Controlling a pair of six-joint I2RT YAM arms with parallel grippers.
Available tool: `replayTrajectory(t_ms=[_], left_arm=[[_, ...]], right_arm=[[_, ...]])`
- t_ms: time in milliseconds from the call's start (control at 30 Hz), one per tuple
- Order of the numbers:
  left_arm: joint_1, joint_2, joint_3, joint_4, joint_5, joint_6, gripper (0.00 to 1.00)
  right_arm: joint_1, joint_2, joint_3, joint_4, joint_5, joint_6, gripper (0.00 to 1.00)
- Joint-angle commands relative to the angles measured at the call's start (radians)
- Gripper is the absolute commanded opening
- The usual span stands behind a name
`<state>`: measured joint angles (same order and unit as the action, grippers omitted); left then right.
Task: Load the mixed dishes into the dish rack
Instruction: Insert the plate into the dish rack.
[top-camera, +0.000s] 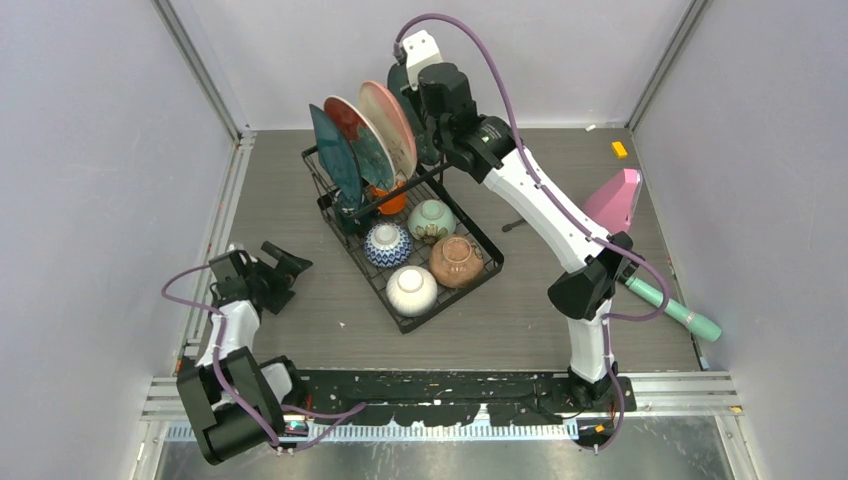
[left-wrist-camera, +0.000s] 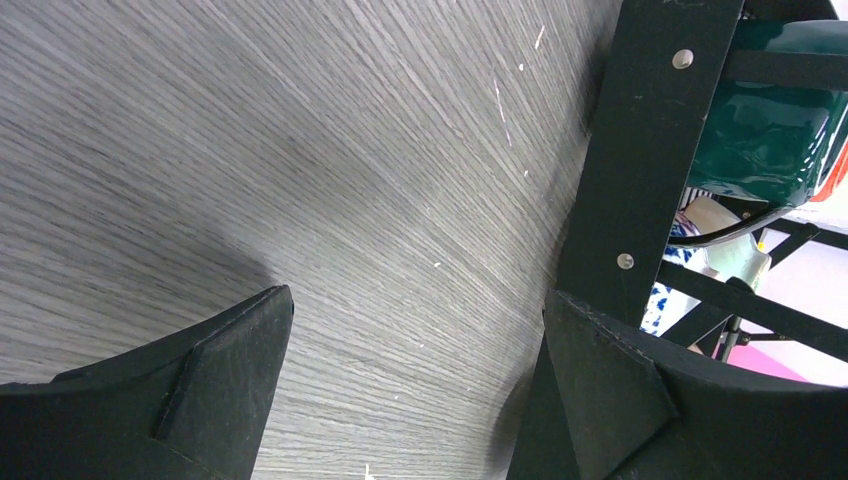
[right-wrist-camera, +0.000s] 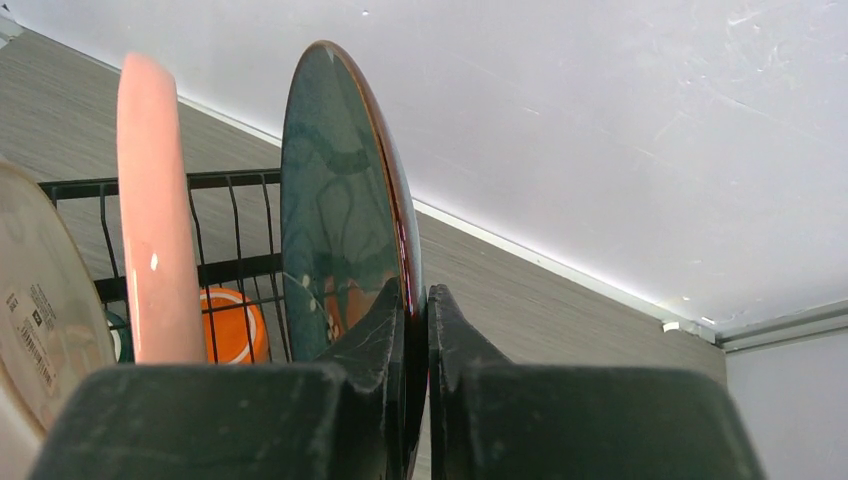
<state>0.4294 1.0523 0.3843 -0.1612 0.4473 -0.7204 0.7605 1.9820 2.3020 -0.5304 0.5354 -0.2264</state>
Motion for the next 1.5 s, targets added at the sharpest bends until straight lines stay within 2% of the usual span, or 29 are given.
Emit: replayTrajectory(t_ms=[0,300,467,700,1300,1467], left_arm=[[-0.004,0.000,0.042,0.025,0.031,0.022,1.00],[-0.004,-0.066,0.090,-0.120,-0.009,0.126,1.00],[-0.004,-0.098,0.088,-0.121,0.002,0.113,1.00],[-0.004,-0.101,0.133,-0.187,0.007,0.143,1.00],[-0.005,-0.120,0.130,-0.181,0.038,0.135,1.00],[-0.004,-0.133,0.150,-0.189,0.084,0.098,1.00]], right_arm=[[0.037,0.024,0.031,-0.009,-0.007,0.059,0.08],[0.037,0.001,-0.005,-0.022,-0.057,0.135,0.27],[0.036,-0.008,-0.006,-0.025,-0.078,0.167,0.32],[0.022,-0.027,-0.008,-0.036,-0.052,0.186,0.45],[-0.053,-0.122,-0.031,-0.059,-0.159,0.328,0.51],[-0.060,-0.172,-0.078,-0.056,-0.173,0.338,0.52]])
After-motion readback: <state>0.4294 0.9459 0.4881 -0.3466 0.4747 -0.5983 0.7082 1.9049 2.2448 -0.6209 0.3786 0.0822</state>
